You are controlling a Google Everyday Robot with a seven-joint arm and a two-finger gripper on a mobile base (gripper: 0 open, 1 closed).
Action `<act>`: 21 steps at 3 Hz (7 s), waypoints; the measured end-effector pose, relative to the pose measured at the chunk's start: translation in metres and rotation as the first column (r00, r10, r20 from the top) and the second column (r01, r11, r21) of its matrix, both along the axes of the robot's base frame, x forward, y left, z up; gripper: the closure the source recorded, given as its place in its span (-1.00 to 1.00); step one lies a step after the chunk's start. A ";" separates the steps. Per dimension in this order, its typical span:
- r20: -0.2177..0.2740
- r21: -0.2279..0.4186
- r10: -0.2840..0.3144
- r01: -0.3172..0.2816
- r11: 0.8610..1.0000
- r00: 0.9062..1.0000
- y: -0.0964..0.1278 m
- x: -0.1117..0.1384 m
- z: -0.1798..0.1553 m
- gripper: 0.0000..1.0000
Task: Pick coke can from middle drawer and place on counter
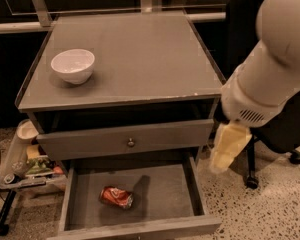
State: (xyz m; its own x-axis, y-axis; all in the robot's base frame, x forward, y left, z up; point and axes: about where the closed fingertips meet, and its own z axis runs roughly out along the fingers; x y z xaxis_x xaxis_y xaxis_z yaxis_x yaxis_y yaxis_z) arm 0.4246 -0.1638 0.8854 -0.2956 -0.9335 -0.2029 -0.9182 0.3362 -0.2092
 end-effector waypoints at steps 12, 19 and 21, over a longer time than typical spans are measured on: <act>-0.355 0.281 -0.042 0.150 0.948 0.934 0.222 0.007 -0.338 -1.00; -0.364 0.363 -0.094 0.234 0.902 0.927 0.268 0.071 -0.501 -1.00; -0.368 0.352 -0.105 0.243 0.904 0.924 0.271 0.078 -0.529 -1.00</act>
Offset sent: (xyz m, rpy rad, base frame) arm -0.0058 0.0231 -0.0445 0.0329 0.0699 0.0129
